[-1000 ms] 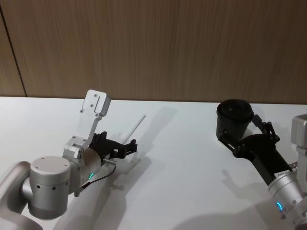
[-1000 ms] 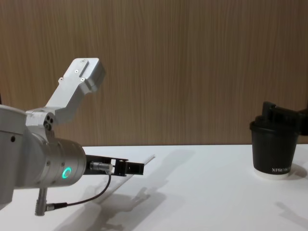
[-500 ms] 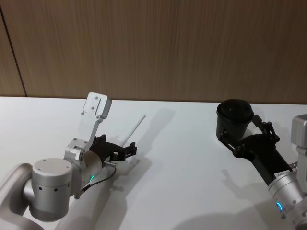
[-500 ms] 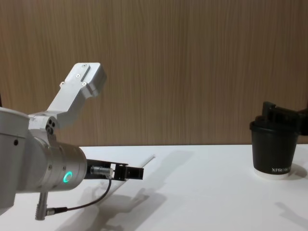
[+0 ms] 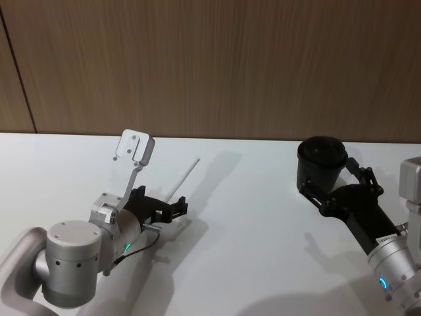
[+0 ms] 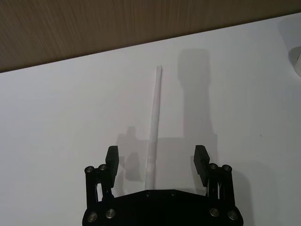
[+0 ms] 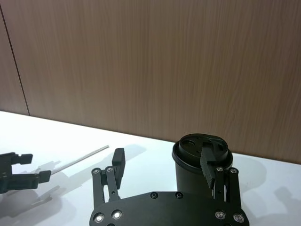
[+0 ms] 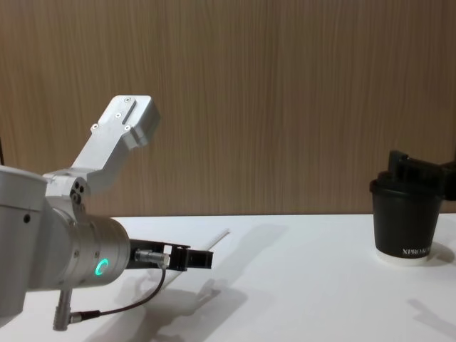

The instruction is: Pick up the straw with one hand, pass it to the other hand, and insert it into the cup.

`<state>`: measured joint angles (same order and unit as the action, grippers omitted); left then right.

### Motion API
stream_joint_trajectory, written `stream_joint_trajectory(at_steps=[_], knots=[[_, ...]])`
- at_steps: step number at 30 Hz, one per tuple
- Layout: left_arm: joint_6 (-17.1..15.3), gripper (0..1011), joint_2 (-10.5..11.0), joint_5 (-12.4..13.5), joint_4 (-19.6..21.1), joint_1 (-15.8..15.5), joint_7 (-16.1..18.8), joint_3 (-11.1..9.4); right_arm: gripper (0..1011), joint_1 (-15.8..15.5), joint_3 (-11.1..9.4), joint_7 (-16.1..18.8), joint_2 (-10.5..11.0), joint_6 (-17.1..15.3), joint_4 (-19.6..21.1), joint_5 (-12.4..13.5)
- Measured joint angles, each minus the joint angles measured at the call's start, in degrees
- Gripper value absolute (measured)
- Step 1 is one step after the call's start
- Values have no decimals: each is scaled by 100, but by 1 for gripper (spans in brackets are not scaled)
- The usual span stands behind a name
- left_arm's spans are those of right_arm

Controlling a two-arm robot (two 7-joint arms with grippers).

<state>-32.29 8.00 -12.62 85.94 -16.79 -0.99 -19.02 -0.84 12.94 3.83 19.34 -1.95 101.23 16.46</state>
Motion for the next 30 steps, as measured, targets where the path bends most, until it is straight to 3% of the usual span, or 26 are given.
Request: stream_joint_trajectory(at_steps=[30], knots=[[49, 1003, -182, 10, -162, 88, -29, 184, 1001, 0, 0, 0, 0, 0, 0, 0]])
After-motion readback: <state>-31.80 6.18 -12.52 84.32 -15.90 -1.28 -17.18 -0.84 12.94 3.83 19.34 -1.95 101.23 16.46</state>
